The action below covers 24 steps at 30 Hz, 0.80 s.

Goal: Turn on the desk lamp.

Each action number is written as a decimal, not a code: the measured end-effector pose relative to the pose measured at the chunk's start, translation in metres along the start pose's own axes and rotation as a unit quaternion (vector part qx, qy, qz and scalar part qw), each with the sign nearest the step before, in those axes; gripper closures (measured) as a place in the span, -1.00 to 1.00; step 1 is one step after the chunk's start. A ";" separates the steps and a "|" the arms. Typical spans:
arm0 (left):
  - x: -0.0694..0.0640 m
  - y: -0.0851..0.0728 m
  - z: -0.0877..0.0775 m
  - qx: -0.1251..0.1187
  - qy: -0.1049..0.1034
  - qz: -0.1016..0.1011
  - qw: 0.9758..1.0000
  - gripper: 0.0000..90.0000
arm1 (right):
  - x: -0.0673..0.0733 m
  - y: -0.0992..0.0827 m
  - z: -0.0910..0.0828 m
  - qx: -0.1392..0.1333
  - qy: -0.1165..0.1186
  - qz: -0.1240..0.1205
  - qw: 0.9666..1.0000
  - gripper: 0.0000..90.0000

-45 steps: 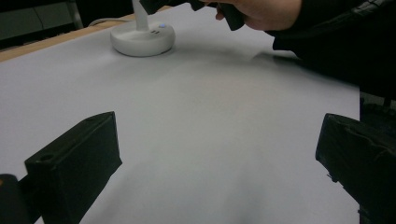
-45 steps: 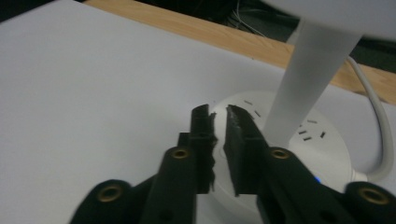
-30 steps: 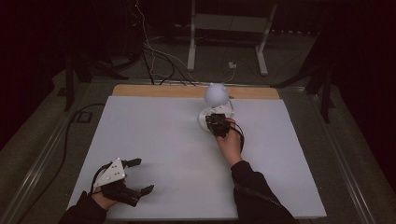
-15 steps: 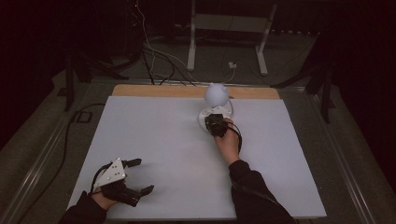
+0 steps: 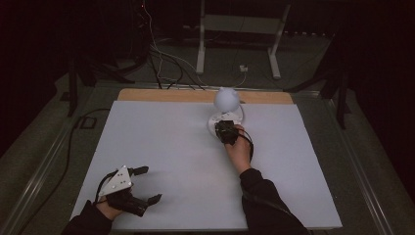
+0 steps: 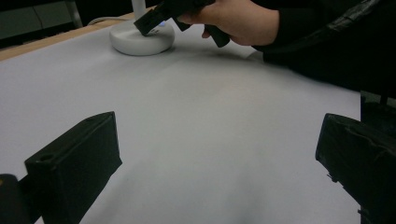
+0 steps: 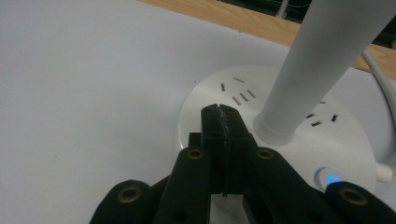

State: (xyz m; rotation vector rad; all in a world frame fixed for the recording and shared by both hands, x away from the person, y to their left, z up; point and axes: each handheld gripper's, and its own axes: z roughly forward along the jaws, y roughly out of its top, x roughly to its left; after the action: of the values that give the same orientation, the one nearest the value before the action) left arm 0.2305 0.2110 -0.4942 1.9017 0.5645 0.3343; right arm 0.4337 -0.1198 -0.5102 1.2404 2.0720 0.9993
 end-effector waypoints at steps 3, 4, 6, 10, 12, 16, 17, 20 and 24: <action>0.000 0.000 0.000 0.000 -0.001 -0.001 1.000 -0.99 | 0.000 0.000 0.000 0.000 0.000 -0.003 1.000 1.00; 0.000 0.000 0.000 0.000 -0.001 -0.001 1.000 -0.99 | 0.000 0.000 0.000 0.000 -0.001 -0.002 1.000 1.00; 0.000 0.000 0.000 0.001 -0.001 -0.001 1.000 -0.99 | 0.001 0.000 0.000 0.001 -0.003 -0.004 1.000 1.00; 0.000 0.000 0.001 0.000 -0.001 -0.001 1.000 -0.99 | 0.003 -0.002 -0.001 -0.001 -0.011 -0.014 1.000 1.00; 0.000 0.000 0.001 0.002 -0.001 0.001 1.000 -0.99 | 0.003 -0.003 -0.002 -0.004 -0.011 -0.017 1.000 1.00; 0.000 0.000 0.001 0.001 -0.001 0.000 1.000 -0.99 | 0.004 -0.001 -0.002 0.000 -0.010 -0.022 1.000 1.00; 0.000 0.000 0.001 0.001 0.000 -0.001 1.000 -0.99 | 0.004 -0.001 -0.002 -0.002 -0.010 -0.020 1.000 1.00; 0.001 0.000 0.001 0.000 -0.001 -0.004 1.000 -0.99 | 0.003 0.004 -0.008 -0.018 0.000 -0.006 1.000 0.93; 0.001 0.000 0.001 0.000 -0.002 -0.003 1.000 -0.99 | 0.003 0.009 -0.016 -0.033 0.013 0.002 0.999 0.76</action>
State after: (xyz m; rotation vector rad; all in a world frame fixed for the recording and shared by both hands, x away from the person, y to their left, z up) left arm 0.2318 0.2104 -0.4947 1.8998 0.5676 0.3276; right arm 0.4254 -0.1192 -0.4938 1.2046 2.0404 1.0813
